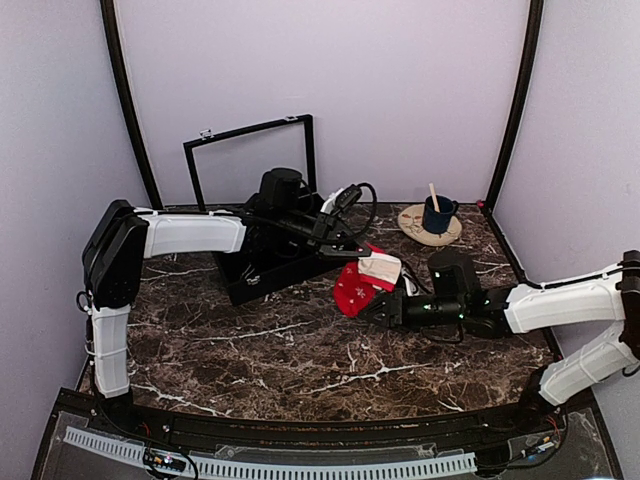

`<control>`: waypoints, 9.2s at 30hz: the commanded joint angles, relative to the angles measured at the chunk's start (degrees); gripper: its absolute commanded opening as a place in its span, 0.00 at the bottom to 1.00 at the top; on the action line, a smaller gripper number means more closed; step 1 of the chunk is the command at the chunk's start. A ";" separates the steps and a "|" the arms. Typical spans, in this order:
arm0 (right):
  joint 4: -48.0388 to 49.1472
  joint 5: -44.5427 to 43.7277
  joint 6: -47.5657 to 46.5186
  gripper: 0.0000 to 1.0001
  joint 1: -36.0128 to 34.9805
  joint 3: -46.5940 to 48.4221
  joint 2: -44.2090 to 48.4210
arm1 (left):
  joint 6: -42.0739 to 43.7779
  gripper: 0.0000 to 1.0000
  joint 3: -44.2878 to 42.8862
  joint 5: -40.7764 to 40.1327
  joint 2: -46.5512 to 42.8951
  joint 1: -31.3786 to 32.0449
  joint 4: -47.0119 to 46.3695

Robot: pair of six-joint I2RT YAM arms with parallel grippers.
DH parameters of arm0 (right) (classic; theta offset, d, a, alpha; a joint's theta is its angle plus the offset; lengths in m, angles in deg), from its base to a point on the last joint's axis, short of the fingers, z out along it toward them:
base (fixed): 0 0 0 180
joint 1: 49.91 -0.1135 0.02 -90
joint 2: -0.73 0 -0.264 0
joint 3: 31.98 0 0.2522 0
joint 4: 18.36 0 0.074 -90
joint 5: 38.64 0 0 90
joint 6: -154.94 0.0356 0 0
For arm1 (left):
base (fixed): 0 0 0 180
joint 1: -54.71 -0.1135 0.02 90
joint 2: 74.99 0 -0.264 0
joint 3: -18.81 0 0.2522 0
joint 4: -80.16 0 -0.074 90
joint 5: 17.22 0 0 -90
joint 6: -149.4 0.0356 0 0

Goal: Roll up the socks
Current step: Flatten out the sock at the center of the board, then pick up the sock from the center of the board, then adjust the sock at the center of the board.

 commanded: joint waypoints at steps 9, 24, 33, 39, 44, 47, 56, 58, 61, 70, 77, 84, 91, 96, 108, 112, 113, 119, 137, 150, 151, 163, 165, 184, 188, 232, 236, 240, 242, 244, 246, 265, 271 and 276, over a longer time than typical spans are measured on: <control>1.71 -4.40 4.71 0.20 -0.25 -7.76 8.67 | 9.40 0.00 -1.57 -8.76 -5.41 -1.08 7.89; 8.20 12.40 -1.93 0.17 -1.28 1.78 -8.41 | -0.06 0.00 -2.37 -7.07 -2.85 -2.69 -4.92; 8.43 18.71 -4.36 0.17 0.05 14.74 -24.26 | -6.12 0.00 -0.86 -2.53 -1.66 -2.52 -10.29; 7.18 18.40 -6.12 0.16 4.56 16.55 -26.04 | -7.74 0.00 7.38 -3.05 -5.27 -2.38 -13.98; 6.02 21.97 -8.86 0.16 6.69 20.19 -29.11 | -8.73 0.00 15.84 -2.92 -8.72 -1.40 -16.74; 5.35 21.64 -9.50 0.16 6.80 20.90 -30.81 | -10.23 0.00 21.20 -3.46 -10.47 -0.91 -20.70; 6.15 18.06 -12.28 0.15 7.15 17.02 -31.39 | -12.64 0.00 30.82 -4.23 -14.07 -0.01 -25.24; 6.18 17.78 -12.73 0.15 7.16 16.66 -31.35 | -12.88 0.00 32.65 -3.80 -14.02 0.52 -25.46; 6.36 17.71 -13.14 0.15 7.12 15.94 -31.44 | -12.58 0.00 35.44 -3.86 -13.83 1.54 -25.30; 9.97 17.38 -12.31 0.15 6.99 12.45 -32.25 | -12.60 0.00 42.84 -5.30 -13.03 4.83 -27.21; 11.32 15.99 -12.81 0.15 6.74 10.75 -32.46 | -12.03 0.00 46.13 -6.79 -11.89 6.28 -27.10; 10.10 13.03 -14.33 0.14 5.62 9.63 -32.52 | -8.22 0.01 48.24 -11.41 -9.41 8.43 -20.22; 8.13 9.95 -15.77 0.14 4.90 7.99 -31.44 | -9.23 0.12 52.07 -15.09 -8.09 9.79 -18.46; 4.37 7.65 -17.74 0.15 3.94 8.65 -29.52 | -10.66 0.22 53.95 -16.98 -9.40 11.20 -18.14; -7.46 -0.94 -21.06 0.34 0.26 9.87 -20.27 | -5.43 0.30 47.28 -24.08 -11.07 11.55 -4.60; -8.68 -1.42 -19.92 0.38 -1.34 7.27 -15.79 | -5.55 0.31 46.38 -25.44 -10.91 11.46 -3.45; -8.97 -1.61 -19.66 0.38 -1.91 6.62 -14.70 | -5.56 0.31 46.05 -25.57 -10.66 11.40 -3.18; -11.17 -3.80 -18.81 0.42 -6.73 3.90 -8.89 | -6.54 0.14 43.76 -25.32 -8.47 10.97 -2.84; -11.61 -6.05 -17.06 0.45 -12.43 3.43 -7.90 | 1.42 0.00 30.01 -27.50 -7.81 6.98 18.62; -4.86 -3.78 -16.94 0.50 -14.38 2.40 -12.75 | 0.76 0.00 29.81 -27.44 -5.56 6.98 19.33; -4.69 -3.78 -17.13 0.51 -14.35 2.65 -13.35 | 0.71 0.00 29.87 -27.44 -5.56 6.98 19.34; -0.12 -3.31 -19.22 0.51 -14.46 3.55 -19.31 | -0.13 0.00 30.12 -25.51 -5.21 6.98 18.80; -0.17 -2.61 -19.62 0.51 -14.46 4.03 -20.30 | -0.29 0.00 30.23 -25.58 -5.21 6.98 18.73; 0.64 5.26 -13.91 0.17 -14.46 2.93 -18.07 | -3.56 0.00 31.15 -28.41 -4.68 6.98 14.26; -0.03 6.62 -13.55 0.07 -14.38 4.21 -19.17 | -4.33 0.00 31.86 -28.65 -4.73 6.98 13.08; -7.29 27.27 4.08 0.00 -1.64 7.43 -12.99 | -11.77 0.32 48.16 -31.74 -18.07 9.13 -9.20; -13.60 26.75 -0.36 0.00 -1.65 10.97 -13.31 | -11.24 0.31 45.48 -30.66 -15.67 9.80 -8.15; -17.98 25.82 -3.30 0.00 -1.88 14.01 -14.00 | -10.77 0.29 43.43 -29.87 -13.88 11.11 -7.56; -19.90 25.47 -4.69 0.00 -2.18 15.45 -14.73 | -10.89 0.29 42.72 -29.45 -12.92 11.55 -7.76; -21.11 25.08 -5.81 0.00 -2.69 16.79 -15.53 | -11.16 0.28 42.26 -29.00 -12.10 12.00 -8.15; -22.12 24.50 -6.70 0.00 -3.35 18.32 -17.09 | -11.75 0.28 41.78 -28.60 -11.41 12.52 -8.73; -31.69 21.32 -14.81 0.01 -12.41 37.82 -32.76 | -26.52 0.28 57.88 -34.67 -19.12 13.31 -20.78; -34.70 20.89 -17.42 0.01 -14.76 42.56 -36.99 | -28.60 0.28 61.94 -36.50 -22.33 13.55 -21.95; -38.39 21.12 -19.93 0.03 -16.31 47.49 -40.31 | -31.40 0.28 63.87 -37.11 -21.75 14.11 -26.03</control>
